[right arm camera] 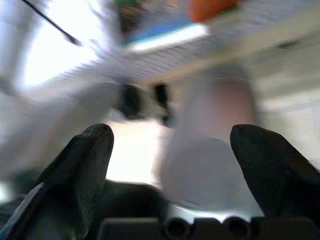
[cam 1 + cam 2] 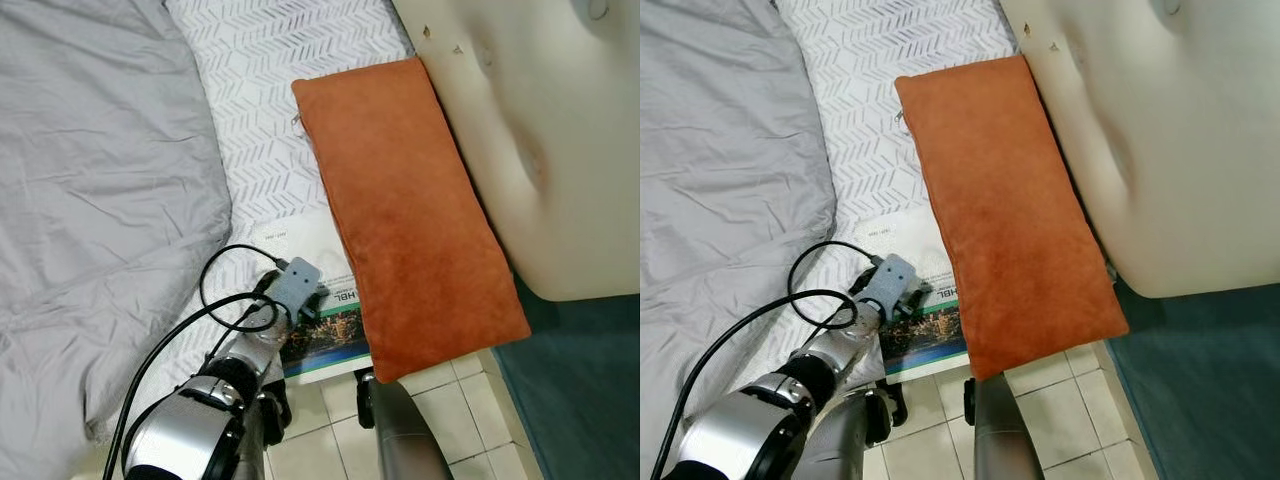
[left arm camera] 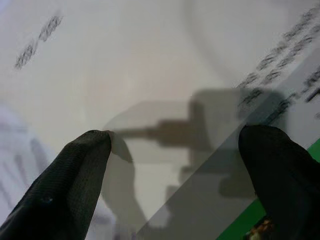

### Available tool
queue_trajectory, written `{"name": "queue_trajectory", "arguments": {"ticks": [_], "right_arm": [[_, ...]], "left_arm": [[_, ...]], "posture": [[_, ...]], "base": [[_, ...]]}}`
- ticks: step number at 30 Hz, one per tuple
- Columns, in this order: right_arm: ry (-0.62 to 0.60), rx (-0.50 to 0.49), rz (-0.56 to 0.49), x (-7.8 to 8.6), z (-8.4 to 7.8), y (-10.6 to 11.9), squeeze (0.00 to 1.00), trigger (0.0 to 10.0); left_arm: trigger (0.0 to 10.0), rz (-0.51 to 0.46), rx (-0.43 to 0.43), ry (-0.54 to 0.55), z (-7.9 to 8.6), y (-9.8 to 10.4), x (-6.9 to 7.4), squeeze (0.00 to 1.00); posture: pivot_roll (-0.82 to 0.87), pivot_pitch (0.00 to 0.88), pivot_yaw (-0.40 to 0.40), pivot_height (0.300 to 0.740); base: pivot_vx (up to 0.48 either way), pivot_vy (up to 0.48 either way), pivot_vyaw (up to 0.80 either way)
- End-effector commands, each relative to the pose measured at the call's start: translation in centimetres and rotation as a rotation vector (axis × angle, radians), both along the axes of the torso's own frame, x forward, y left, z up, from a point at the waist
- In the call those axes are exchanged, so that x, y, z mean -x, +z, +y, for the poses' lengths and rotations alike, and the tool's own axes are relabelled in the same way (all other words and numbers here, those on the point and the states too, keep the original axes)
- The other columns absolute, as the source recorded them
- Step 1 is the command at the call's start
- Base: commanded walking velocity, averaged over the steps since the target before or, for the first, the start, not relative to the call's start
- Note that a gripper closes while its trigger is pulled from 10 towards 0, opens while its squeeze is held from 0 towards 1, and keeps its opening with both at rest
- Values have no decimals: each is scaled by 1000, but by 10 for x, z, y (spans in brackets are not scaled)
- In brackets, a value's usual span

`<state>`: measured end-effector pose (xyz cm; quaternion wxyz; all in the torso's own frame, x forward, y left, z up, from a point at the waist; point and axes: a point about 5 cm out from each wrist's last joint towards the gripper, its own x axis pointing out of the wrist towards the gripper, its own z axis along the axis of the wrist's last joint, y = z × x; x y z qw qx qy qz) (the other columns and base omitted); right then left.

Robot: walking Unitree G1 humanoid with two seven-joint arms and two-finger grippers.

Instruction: Clean up the room

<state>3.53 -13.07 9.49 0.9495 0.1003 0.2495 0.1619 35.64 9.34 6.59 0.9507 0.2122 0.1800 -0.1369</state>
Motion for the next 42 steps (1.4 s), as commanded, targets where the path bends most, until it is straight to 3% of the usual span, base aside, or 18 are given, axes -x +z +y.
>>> {"name": "queue_trajectory", "arguments": {"ticks": [1,2,7,13,16,21,23,25,28,30,37,39,40,42], "right_arm": [[36,-80,24,4,9,2,0,10000],[42,-166,4,-3,14,7,0,10000],[144,-273,-23,-10,29,17,0,10000],[178,-275,-10,-9,33,16,0,10000],[178,-266,18,-6,30,12,0,10000],[180,-270,24,-6,30,11,0,10000],[180,-270,24,-6,30,11,0,10000],[183,-267,27,-7,30,8,0,10000],[186,-266,28,-9,30,7,0,10000],[187,-265,28,-9,30,6,0,10000],[191,-253,37,-9,27,5,0,10000],[191,-252,38,-9,27,5,0,10000],[190,-247,42,-8,27,5,0,10000],[190,-245,43,-8,27,5,0,10000]], "left_arm": [[10000,137,-11,90,22,-30,18,0],[10000,144,12,118,27,-30,18,0],[10000,160,49,153,32,-34,20,0],[10000,163,21,182,41,-37,23,0],[10000,155,-31,220,63,-39,24,0],[10000,141,-76,235,82,-38,26,0],[10000,141,-76,235,82,-38,26,0],[10000,143,-97,273,102,-41,32,0],[10000,154,-82,288,106,-45,36,0],[10000,153,-69,290,105,-45,36,0],[10000,156,121,277,59,-42,27,0],[10000,160,151,286,54,-41,27,0],[10000,176,236,307,39,-40,25,0],[10000,184,268,315,33,-40,25,0]], "posture": [[-488,641,21,740],[-484,646,18,740],[-476,648,14,740],[-471,649,14,740],[-458,652,26,740],[-437,651,40,740],[-437,651,40,740],[-414,650,45,740],[-406,652,44,740],[-403,652,43,740],[-419,653,28,740],[-419,653,28,740],[-427,651,27,740],[-429,651,27,740]], "base": [[0,0,0],[0,0,0],[0,0,0],[0,0,0],[0,0,0],[0,0,0],[0,0,0],[0,0,0],[0,0,0],[0,0,0],[0,0,0],[0,0,0],[0,0,0],[0,0,0]]}}
